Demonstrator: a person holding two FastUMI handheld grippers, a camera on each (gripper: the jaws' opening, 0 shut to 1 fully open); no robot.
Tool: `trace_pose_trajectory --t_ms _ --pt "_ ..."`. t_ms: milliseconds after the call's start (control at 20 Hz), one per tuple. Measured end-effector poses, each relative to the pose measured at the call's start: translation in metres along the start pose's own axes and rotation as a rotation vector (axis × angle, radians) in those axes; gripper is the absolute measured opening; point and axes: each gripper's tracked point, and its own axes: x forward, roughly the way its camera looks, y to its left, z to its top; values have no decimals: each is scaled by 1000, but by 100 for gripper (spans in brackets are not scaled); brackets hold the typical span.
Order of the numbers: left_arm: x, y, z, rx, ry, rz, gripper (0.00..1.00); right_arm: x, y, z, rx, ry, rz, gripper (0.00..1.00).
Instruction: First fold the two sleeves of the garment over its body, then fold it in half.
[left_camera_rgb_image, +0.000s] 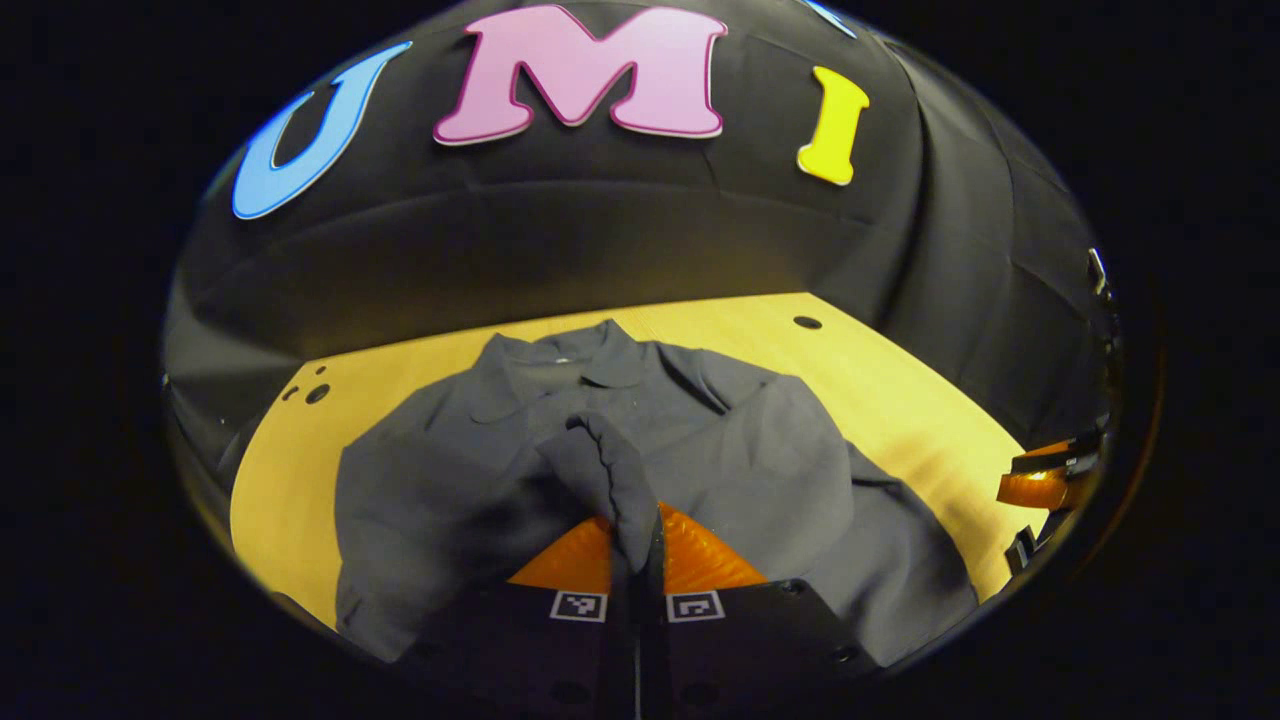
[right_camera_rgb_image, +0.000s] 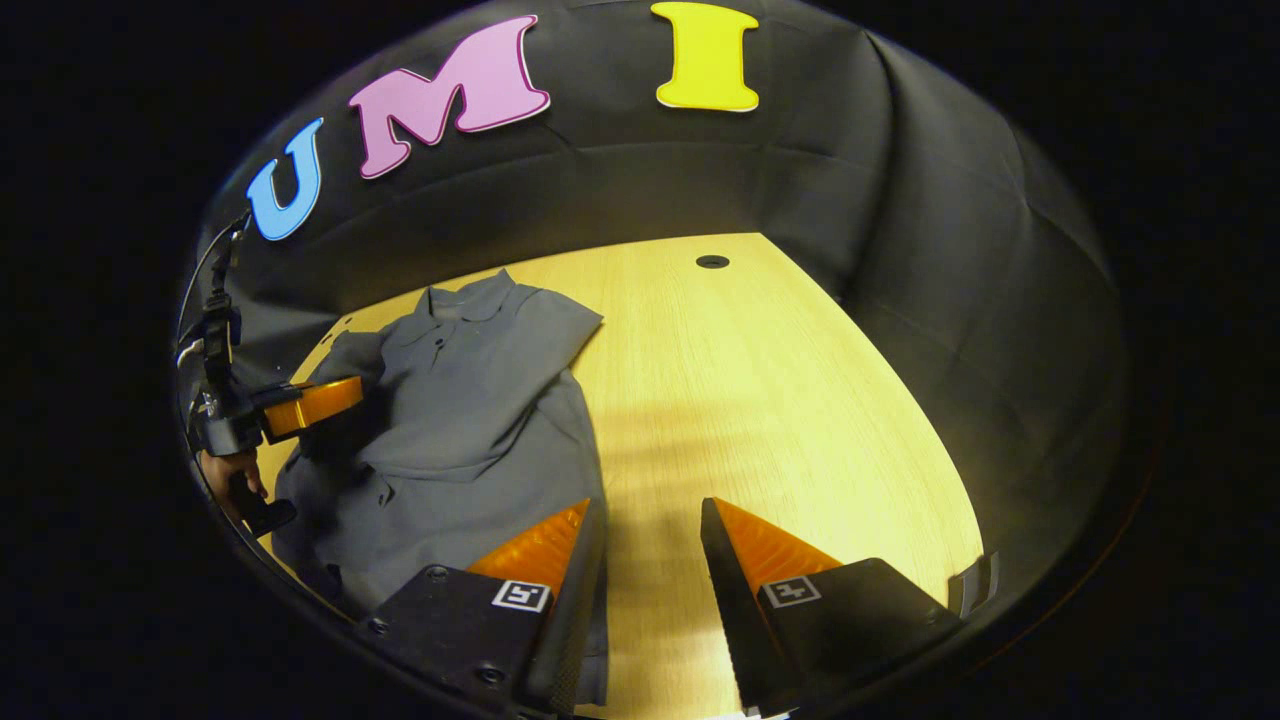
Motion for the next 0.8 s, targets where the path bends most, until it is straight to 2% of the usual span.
trace_pose_trajectory --t_ms 350,400,450,500,550,600,700,750,800 --pt "36 -16 -28 33 78 12 12 15 -21 -10 19 39 2 62" --pt "39 -18 -30 37 86 10 13 16 -22 -11 20 40 1 51" --pt "41 -21 -33 46 94 4 15 16 -24 -11 23 41 0 62" --pt "43 -24 -35 53 98 -1 17 16 -26 -11 25 41 -1 62" --pt "44 -28 -35 58 100 -12 23 17 -28 -13 29 42 -2 51" --pt "44 -30 -36 68 102 -12 31 18 -29 -15 33 45 -1 61" --pt "46 -36 -35 72 109 -19 33 17 -30 -17 40 51 0 62" --pt "44 -41 -35 63 112 -29 37 16 -30 -18 43 52 1 62" --pt "45 -45 -35 53 117 -44 50 14 -29 -17 43 50 2 62"
